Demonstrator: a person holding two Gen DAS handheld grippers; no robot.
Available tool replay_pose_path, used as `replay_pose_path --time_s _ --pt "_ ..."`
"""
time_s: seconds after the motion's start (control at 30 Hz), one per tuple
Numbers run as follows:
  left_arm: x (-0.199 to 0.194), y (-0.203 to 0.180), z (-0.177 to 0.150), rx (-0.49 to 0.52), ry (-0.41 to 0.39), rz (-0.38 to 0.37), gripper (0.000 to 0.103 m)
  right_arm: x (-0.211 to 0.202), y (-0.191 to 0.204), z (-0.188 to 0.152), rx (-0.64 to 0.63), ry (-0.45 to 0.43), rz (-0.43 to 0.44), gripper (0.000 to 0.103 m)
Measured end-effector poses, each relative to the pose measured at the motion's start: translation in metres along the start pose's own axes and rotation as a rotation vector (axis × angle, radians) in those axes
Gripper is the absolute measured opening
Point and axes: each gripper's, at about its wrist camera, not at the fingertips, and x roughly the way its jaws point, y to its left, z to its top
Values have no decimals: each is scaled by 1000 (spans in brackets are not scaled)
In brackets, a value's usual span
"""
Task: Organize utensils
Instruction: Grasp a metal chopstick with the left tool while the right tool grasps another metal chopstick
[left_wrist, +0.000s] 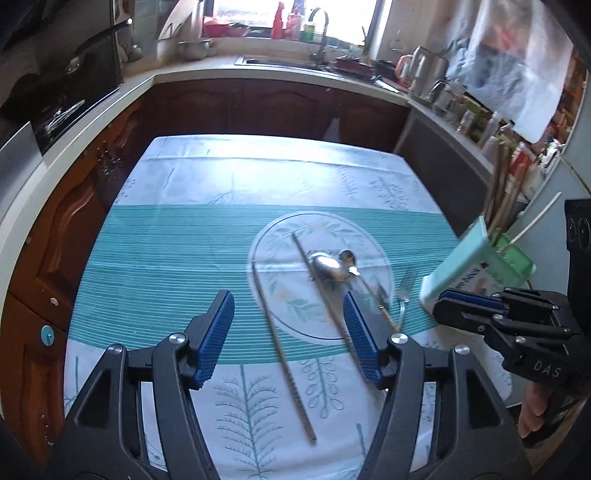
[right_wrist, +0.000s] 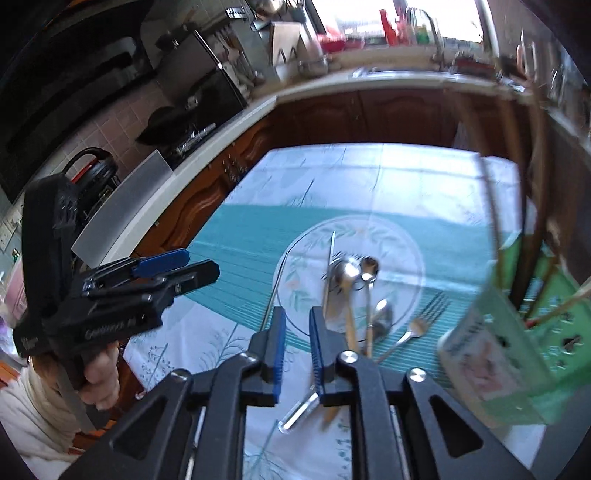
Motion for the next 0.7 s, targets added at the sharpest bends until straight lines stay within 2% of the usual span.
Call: replay_pose_path --time_s 0.23,0.3,0.37,0.47,0.7 --pt "33 3 3 8 76 36 59 53 -6 10 42 149 -9 14" --pt "45 9 -1 8 108 41 59 69 -11 12 76 196 -3 17" --pt "59 9 0 7 137 47 59 80 -13 15 95 223 -21 25" --pt "81 6 4 2 185 49 59 94 -17 20 113 255 -35 25" --pt "129 7 1 -69 370 44 59 123 -26 30 139 339 -108 25"
